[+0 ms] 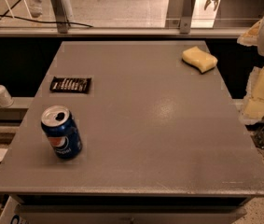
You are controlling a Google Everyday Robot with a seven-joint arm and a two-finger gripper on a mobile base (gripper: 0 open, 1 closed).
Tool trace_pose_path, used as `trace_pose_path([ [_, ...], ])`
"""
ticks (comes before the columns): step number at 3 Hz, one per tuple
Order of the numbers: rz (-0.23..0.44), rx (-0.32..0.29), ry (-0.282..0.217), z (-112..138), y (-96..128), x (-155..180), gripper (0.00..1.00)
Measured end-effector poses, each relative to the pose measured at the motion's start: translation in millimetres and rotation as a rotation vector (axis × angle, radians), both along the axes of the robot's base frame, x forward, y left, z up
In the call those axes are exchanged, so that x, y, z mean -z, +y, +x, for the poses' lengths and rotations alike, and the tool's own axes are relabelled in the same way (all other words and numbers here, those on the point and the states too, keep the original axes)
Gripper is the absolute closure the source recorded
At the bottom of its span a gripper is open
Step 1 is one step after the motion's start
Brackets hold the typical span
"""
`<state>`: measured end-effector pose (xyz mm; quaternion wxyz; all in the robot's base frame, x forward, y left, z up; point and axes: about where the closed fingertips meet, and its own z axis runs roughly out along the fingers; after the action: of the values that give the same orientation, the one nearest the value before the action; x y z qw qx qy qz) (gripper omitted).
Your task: Move rxbar chocolate near sponge
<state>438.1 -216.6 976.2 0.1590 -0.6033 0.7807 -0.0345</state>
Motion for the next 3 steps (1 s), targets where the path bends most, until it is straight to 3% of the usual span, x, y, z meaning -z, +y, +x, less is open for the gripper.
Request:
trace_pose_path([
  [1,0.000,0.000,0.000,0,0,0,0.00],
  [2,0.059,0.026,0.012,0,4,13,0.00],
  [3,0.173,0.059,0.034,0,17,36,0.00],
])
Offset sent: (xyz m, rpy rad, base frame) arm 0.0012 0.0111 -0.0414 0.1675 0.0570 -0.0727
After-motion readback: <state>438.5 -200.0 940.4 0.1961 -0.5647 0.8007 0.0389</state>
